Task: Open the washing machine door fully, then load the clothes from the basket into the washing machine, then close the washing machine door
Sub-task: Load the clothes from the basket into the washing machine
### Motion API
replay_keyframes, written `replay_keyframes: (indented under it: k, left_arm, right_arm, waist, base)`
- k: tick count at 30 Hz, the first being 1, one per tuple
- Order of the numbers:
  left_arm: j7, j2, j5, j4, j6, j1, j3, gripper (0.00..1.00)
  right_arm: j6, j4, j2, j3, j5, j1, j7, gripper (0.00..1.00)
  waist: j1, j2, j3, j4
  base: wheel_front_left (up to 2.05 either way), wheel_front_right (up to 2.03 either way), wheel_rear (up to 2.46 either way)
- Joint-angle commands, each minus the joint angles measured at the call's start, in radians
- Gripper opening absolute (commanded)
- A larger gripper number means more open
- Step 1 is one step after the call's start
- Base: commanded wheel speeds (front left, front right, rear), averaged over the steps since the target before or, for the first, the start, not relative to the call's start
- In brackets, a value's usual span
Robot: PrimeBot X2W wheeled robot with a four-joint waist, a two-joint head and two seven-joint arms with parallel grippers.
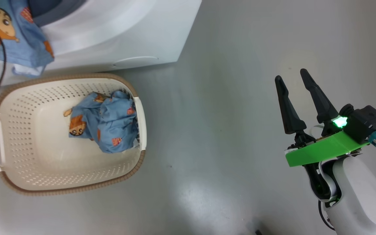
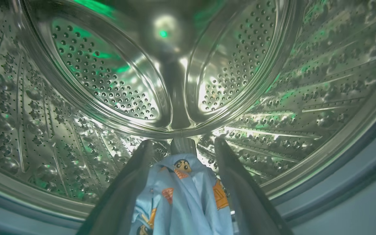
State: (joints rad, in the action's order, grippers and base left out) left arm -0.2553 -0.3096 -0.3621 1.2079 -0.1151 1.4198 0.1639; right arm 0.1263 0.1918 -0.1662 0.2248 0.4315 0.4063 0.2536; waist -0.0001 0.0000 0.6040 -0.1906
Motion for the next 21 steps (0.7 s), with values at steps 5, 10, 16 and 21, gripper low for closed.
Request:
replay_keyframes:
  k: [5,10,16,21]
  left_arm:
    - [-0.006,-0.036,-0.012,-0.161,-0.003,-0.127,-0.061,1.0]
    - [-0.006,-0.017,0.008,-0.279,-0.002,-0.271,-0.112,1.0]
    - [-0.006,0.008,0.048,-0.386,-0.004,-0.433,-0.167,1.0]
    - [-0.006,0.037,0.072,-0.457,-0.008,-0.567,-0.209,1.0]
  right_arm:
    - [0.004,-0.015,-0.017,0.011,0.001,-0.038,0.008,1.0]
    - [0.004,-0.011,-0.028,0.006,-0.001,-0.056,0.008,1.0]
    - [0.004,-0.001,-0.046,0.004,0.0,-0.087,0.008,1.0]
    - [0.004,0.008,-0.062,-0.002,0.003,-0.122,0.008,1.0]
  waist:
    - [0.0001,0.0,-0.046,0.023]
    - [0.0001,0.0,-0.097,0.036]
    - [0.0001,0.0,-0.179,0.052]
    - [0.0001,0.0,-0.247,0.068]
  base:
    - [0.0,0.0,0.0]
    - [0.0,0.0,0.0]
    - [0.0,0.0,0.0]
    - [0.0,0.0,0.0]
